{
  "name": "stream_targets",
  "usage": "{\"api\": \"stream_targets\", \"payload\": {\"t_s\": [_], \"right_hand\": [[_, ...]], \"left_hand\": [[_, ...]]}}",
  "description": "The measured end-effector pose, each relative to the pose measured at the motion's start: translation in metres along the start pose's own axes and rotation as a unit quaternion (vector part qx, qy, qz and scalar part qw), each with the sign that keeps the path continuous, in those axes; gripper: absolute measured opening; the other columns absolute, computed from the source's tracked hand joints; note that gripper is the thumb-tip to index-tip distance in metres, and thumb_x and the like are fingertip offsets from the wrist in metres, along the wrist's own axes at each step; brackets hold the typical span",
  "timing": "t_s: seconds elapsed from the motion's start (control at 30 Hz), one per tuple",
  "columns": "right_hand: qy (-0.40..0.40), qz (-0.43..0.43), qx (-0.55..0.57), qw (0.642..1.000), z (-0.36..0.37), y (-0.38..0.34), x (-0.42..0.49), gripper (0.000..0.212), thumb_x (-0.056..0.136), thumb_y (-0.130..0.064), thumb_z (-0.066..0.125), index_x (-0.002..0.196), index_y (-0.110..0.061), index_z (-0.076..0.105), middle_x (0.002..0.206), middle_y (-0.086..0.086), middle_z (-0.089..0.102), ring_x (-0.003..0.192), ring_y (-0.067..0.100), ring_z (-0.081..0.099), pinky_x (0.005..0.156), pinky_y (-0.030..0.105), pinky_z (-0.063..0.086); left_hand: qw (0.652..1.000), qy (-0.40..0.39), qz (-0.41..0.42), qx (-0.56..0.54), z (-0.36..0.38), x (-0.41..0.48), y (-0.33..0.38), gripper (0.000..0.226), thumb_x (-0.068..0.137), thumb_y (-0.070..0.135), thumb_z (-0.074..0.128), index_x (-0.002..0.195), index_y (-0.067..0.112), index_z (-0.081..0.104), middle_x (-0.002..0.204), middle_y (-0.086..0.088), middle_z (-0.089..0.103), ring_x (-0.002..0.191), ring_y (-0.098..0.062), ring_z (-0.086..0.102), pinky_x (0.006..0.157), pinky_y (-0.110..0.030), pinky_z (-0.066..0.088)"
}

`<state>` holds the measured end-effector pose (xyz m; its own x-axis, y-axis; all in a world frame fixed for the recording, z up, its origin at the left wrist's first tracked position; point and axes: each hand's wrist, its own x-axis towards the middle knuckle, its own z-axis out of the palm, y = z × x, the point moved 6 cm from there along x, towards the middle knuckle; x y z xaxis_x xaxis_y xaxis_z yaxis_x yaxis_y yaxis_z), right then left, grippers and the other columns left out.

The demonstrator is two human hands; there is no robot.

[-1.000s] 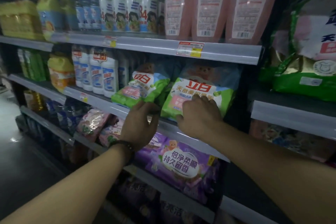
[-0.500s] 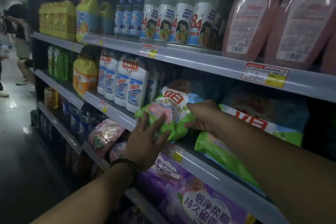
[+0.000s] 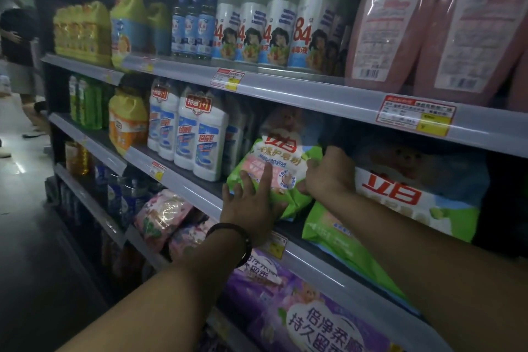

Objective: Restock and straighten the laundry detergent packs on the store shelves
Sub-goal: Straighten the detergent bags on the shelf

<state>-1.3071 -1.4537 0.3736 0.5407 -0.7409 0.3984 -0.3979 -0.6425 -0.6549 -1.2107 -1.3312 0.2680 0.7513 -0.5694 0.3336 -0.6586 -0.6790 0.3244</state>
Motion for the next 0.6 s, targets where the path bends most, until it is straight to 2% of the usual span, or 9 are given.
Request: {"api": "stream_targets", "payload": {"t_s": [0.07, 0.13, 0.2, 0.27, 0.33, 0.43, 0.53, 0.6], "right_hand": [[-0.066, -0.005, -0.060, 0.996, -0.003, 0.000, -0.003, 0.054, 0.073, -0.017, 0.096, 0.114, -0.003, 0.063, 0.113, 0.012, 0.070, 0.105, 0.030, 0.071, 0.081, 0.035, 0.060], [-0.120, -0.002, -0.100, 0.988, -0.011, -0.002, -0.006, 0.062, 0.064, -0.020, 0.102, 0.107, -0.003, 0.061, 0.107, 0.007, 0.068, 0.096, 0.024, 0.070, 0.071, 0.032, 0.059], [-0.142, -0.014, -0.123, 0.982, -0.012, -0.003, -0.008, 0.062, 0.065, -0.021, 0.102, 0.109, -0.002, 0.063, 0.108, 0.008, 0.070, 0.096, 0.024, 0.071, 0.077, 0.034, 0.061], [-0.128, -0.027, -0.106, 0.986, -0.009, -0.001, -0.017, 0.067, 0.067, -0.017, 0.100, 0.120, -0.005, 0.060, 0.115, 0.010, 0.070, 0.103, 0.028, 0.072, 0.080, 0.035, 0.061], [-0.106, -0.033, -0.051, 0.992, -0.009, 0.002, -0.028, 0.063, 0.073, -0.016, 0.093, 0.125, -0.007, 0.058, 0.121, 0.013, 0.071, 0.104, 0.033, 0.073, 0.082, 0.039, 0.063], [-0.093, -0.047, -0.005, 0.995, -0.028, -0.003, -0.045, 0.050, 0.086, -0.022, 0.083, 0.125, -0.007, 0.056, 0.124, 0.014, 0.071, 0.109, 0.033, 0.071, 0.077, 0.031, 0.054], [-0.128, -0.087, -0.015, 0.988, -0.058, -0.010, -0.065, 0.047, 0.091, -0.025, 0.077, 0.129, -0.010, 0.055, 0.127, 0.011, 0.070, 0.110, 0.030, 0.069, 0.078, 0.029, 0.049], [-0.166, -0.115, -0.031, 0.979, -0.078, -0.016, -0.081, 0.041, 0.092, -0.026, 0.075, 0.129, -0.014, 0.061, 0.124, 0.006, 0.072, 0.106, 0.025, 0.069, 0.078, 0.027, 0.049]], "left_hand": [[0.999, 0.004, -0.005, 0.051, -0.003, -0.005, -0.001, 0.086, 0.101, 0.072, 0.030, 0.162, 0.038, -0.020, 0.172, -0.026, 0.011, 0.156, -0.047, 0.023, 0.126, -0.067, 0.003], [0.997, -0.011, -0.006, 0.078, -0.015, -0.010, -0.004, 0.087, 0.098, 0.075, 0.032, 0.163, 0.039, -0.012, 0.172, -0.022, 0.018, 0.155, -0.050, 0.022, 0.125, -0.070, 0.000], [0.996, -0.040, -0.012, 0.073, -0.025, -0.013, -0.007, 0.087, 0.096, 0.074, 0.038, 0.164, 0.040, -0.004, 0.170, -0.018, 0.025, 0.155, -0.048, 0.021, 0.124, -0.070, 0.000], [0.997, -0.064, -0.019, 0.045, -0.030, -0.022, -0.005, 0.086, 0.097, 0.070, 0.042, 0.164, 0.039, -0.002, 0.167, -0.015, 0.031, 0.156, -0.045, 0.022, 0.125, -0.069, 0.004], [0.996, -0.082, -0.025, 0.006, -0.033, -0.036, -0.001, 0.084, 0.098, 0.065, 0.045, 0.165, 0.039, 0.001, 0.162, -0.011, 0.041, 0.155, -0.042, 0.026, 0.125, -0.069, 0.009], [0.993, -0.119, -0.009, 0.024, -0.044, -0.059, 0.008, 0.083, 0.097, 0.056, 0.053, 0.165, 0.034, 0.010, 0.153, -0.008, 0.053, 0.146, -0.037, 0.043, 0.124, -0.065, 0.018], [0.990, -0.121, 0.026, 0.067, -0.066, -0.083, 0.027, 0.064, 0.096, 0.055, 0.056, 0.152, 0.029, 0.040, 0.146, -0.007, 0.059, 0.135, -0.034, 0.055, 0.120, -0.060, 0.032], [0.991, -0.128, 0.021, 0.045, -0.084, -0.095, 0.041, 0.051, 0.098, 0.051, 0.058, 0.144, 0.029, 0.051, 0.144, -0.003, 0.060, 0.131, -0.030, 0.058, 0.115, -0.053, 0.042]]}}
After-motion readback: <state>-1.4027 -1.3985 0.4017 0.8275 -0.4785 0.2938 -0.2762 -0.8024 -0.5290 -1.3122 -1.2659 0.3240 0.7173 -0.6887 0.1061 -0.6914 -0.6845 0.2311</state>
